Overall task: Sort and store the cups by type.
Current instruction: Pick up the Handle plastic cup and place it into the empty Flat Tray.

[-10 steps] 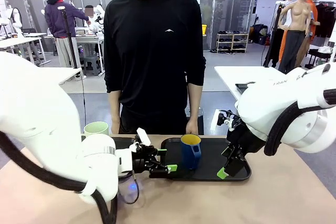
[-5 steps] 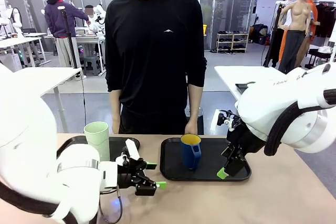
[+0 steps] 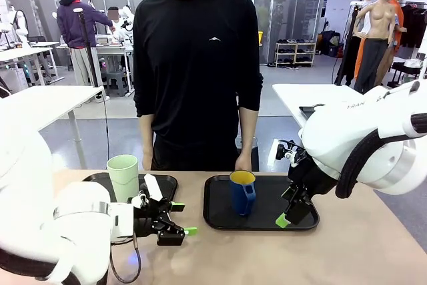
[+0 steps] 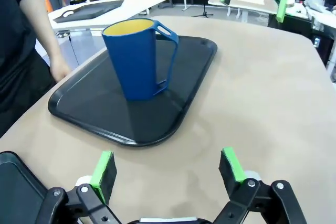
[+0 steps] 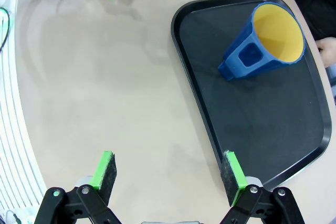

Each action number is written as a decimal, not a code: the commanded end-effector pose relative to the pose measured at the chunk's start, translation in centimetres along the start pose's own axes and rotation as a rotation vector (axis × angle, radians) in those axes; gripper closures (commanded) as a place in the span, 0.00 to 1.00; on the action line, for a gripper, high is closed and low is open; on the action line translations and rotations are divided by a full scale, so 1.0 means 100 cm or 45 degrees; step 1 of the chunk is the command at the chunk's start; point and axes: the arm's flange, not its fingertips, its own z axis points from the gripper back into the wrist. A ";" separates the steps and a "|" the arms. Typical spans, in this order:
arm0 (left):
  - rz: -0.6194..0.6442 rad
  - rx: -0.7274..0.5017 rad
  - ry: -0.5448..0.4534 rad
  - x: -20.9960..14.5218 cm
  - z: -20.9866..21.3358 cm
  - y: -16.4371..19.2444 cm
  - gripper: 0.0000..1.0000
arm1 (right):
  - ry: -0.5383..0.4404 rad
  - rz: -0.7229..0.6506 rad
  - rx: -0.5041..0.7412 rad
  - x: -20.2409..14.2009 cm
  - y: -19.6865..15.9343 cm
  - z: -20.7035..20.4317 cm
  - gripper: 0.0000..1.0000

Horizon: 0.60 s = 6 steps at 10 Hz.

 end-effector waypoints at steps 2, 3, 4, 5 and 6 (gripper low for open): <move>-0.003 -0.009 0.003 0.000 -0.008 0.000 0.00 | 0.012 -0.023 -0.022 0.000 0.002 -0.002 0.00; -0.003 -0.009 0.003 0.000 -0.008 0.000 0.00 | 0.012 -0.023 -0.022 0.000 0.002 -0.002 0.00; -0.003 -0.009 0.003 0.000 -0.008 0.000 0.00 | 0.012 -0.023 -0.022 0.000 0.002 -0.002 0.00; -0.003 -0.009 0.003 0.000 -0.008 0.000 0.00 | 0.012 -0.023 -0.022 0.000 0.002 -0.002 0.00; -0.003 -0.009 0.003 0.000 -0.008 0.000 0.00 | 0.012 -0.023 -0.022 0.000 0.002 -0.002 0.00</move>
